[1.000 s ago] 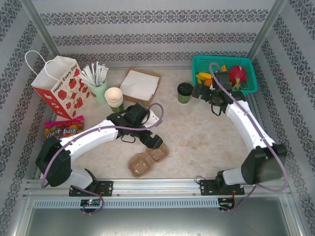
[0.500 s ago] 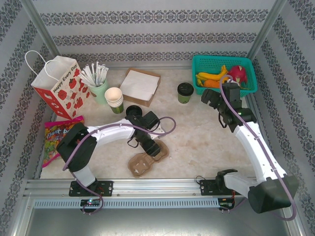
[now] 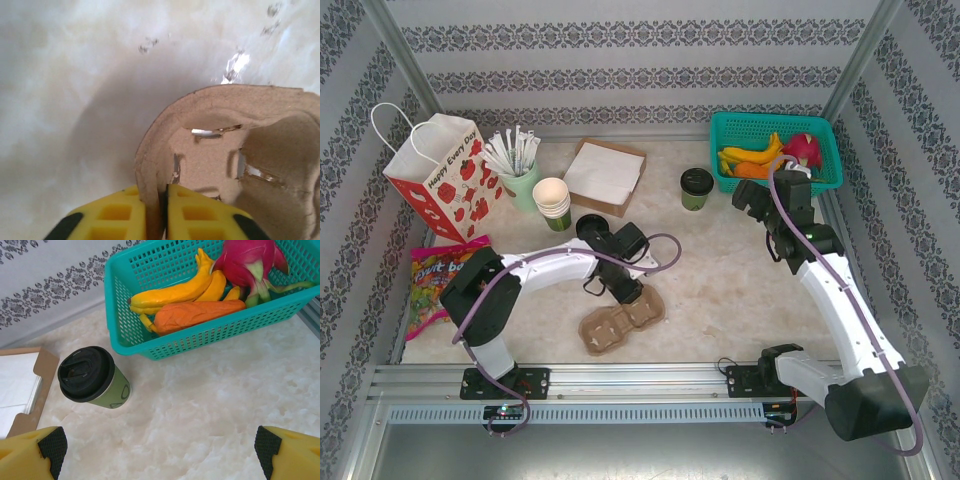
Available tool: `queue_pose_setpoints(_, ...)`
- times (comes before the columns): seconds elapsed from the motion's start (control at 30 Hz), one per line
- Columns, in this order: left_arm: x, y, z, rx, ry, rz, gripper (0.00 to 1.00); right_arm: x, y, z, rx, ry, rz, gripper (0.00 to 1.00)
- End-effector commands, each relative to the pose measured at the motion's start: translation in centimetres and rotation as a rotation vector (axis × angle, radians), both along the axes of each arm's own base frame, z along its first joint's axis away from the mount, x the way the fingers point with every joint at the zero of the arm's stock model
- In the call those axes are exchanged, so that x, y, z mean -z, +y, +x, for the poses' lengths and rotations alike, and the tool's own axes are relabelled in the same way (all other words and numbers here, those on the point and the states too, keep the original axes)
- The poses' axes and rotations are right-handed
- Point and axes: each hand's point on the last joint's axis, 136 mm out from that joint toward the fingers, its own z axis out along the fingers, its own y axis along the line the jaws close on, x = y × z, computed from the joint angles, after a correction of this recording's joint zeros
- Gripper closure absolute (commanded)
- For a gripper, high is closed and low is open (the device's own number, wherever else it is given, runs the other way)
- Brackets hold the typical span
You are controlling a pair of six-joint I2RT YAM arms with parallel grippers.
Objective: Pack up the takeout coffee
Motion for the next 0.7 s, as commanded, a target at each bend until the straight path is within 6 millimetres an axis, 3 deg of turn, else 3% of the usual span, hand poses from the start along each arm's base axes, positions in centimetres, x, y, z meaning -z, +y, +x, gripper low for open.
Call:
queue_pose_setpoints(0.0,-0.6,-1.3,1.9,-0.041,-0.052,-0.023,0.93,-0.9,-0.8,-0.2,0.036,-0.05,-0.009,0.02)
queue_pose_setpoints(0.1,-1.2,-2.3,3.7,-0.125,-0.072,-0.04,0.99,-0.6,-1.7,-0.6,0.104,-0.071,0.0,0.02)
queue_pose_setpoints(0.23,-2.0,-3.8,6.2,-0.276,-0.072,-0.048,0.97,0.2,-3.6,-1.4,0.22,-0.086,0.003,0.02)
queue_pose_setpoints(0.67,-3.4,-7.4,11.6,-0.699,0.025,-0.109,0.93,1.0,-2.3,-1.0,0.102,-0.041,-0.041,0.02)
